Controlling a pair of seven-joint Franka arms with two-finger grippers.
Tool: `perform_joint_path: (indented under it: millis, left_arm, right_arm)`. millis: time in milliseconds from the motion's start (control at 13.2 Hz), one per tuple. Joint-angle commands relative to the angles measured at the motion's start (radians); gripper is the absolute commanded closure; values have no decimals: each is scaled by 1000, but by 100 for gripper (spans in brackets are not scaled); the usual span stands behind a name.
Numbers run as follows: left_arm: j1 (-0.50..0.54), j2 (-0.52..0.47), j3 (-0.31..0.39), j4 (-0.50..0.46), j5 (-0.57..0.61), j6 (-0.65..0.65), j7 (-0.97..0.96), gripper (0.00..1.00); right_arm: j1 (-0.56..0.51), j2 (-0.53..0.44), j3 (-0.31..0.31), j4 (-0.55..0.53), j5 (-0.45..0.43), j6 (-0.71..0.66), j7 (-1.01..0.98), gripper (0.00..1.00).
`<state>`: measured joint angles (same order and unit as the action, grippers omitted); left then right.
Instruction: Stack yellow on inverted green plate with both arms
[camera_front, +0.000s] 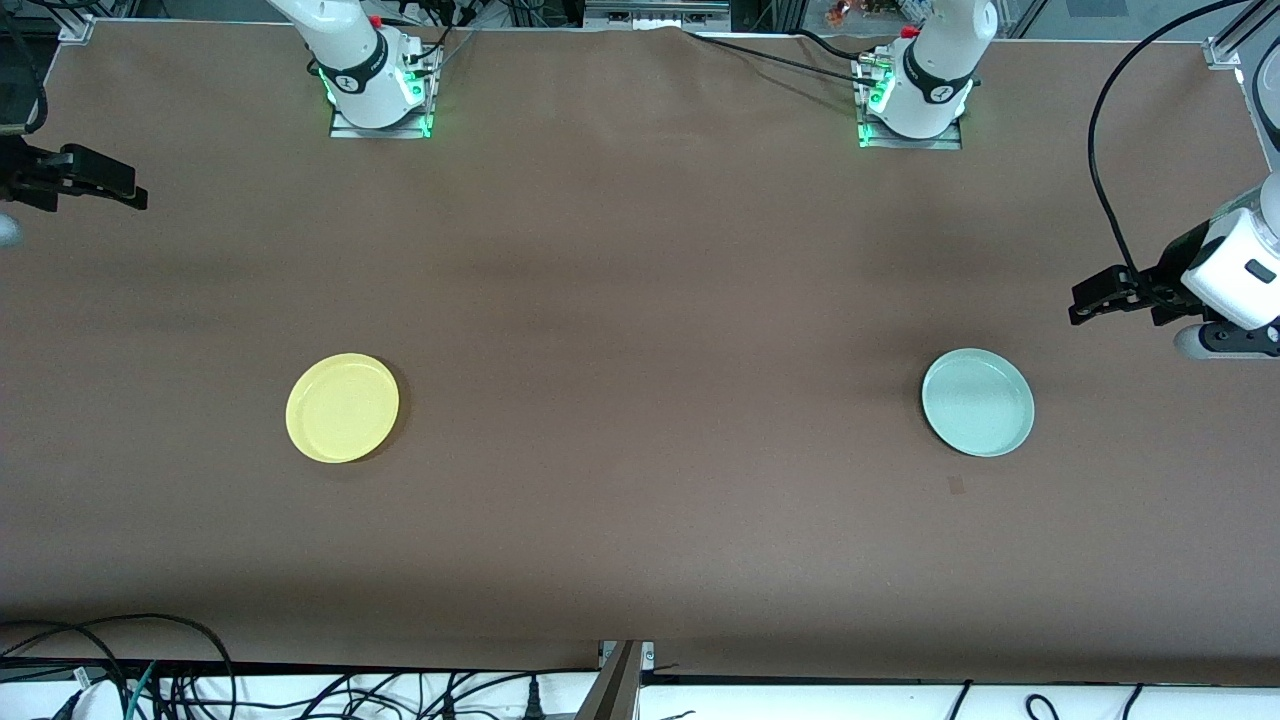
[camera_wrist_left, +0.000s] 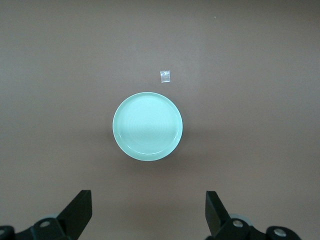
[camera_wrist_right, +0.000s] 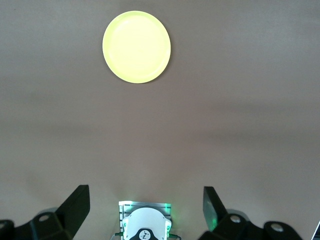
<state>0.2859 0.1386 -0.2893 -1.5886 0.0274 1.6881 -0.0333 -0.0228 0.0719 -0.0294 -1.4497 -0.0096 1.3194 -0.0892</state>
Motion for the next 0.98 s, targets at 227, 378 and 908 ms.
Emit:
perform_joint_path:
  millis: [227,378,908]
  left_arm:
    - [6,-2,-7,16,-3,-7,9,0]
    - [4,-2,-7,16,-3,-7,9,0]
    - [6,-2,-7,16,-4,-7,10,0]
  right_arm:
    - [3,6,0,9,-12,0,-9,0]
    - [4,8,0,9,-9,1,-7,0]
    - [6,5,3,9,-4,0,0,0]
